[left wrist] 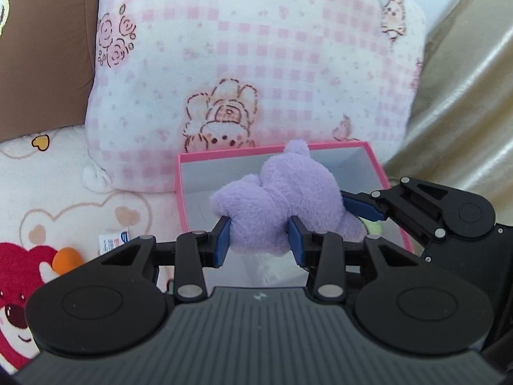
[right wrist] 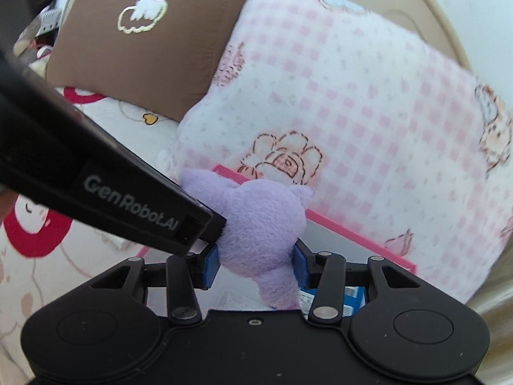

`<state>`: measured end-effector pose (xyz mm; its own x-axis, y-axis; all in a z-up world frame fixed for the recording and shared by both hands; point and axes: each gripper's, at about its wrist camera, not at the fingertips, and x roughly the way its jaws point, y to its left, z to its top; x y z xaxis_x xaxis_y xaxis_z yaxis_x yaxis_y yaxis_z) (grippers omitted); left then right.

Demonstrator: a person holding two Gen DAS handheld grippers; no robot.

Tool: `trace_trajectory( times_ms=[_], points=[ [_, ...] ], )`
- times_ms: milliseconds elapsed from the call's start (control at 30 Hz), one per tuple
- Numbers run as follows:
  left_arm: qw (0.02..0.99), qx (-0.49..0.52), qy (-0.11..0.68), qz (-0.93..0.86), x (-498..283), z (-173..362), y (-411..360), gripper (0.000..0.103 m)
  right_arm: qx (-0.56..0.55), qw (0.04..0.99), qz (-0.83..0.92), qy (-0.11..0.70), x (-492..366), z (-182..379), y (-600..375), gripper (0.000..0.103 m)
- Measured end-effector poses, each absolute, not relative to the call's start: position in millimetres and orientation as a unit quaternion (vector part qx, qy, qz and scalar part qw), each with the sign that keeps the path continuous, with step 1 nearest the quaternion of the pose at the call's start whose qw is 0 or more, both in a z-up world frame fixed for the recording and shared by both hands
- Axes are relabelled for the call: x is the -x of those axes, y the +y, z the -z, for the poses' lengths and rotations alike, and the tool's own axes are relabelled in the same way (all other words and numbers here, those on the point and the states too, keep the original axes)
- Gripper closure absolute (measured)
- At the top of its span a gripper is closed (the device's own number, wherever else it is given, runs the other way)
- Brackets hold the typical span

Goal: Organize objects
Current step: 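Lower the plush toy into the pink box with the left gripper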

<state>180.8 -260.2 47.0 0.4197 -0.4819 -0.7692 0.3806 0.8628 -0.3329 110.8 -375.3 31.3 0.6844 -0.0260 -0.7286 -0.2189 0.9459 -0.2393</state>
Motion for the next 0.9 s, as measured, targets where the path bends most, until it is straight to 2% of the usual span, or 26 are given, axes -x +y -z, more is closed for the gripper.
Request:
trace_trajectory(
  times_ms=[900],
  points=[
    [0.821,0.057,0.523,0.221,-225.0,30.3,-317.4,0.068,0.128,0.873,-0.064,0.466,-161.1,41.1,-429.0,0.051]
  ],
)
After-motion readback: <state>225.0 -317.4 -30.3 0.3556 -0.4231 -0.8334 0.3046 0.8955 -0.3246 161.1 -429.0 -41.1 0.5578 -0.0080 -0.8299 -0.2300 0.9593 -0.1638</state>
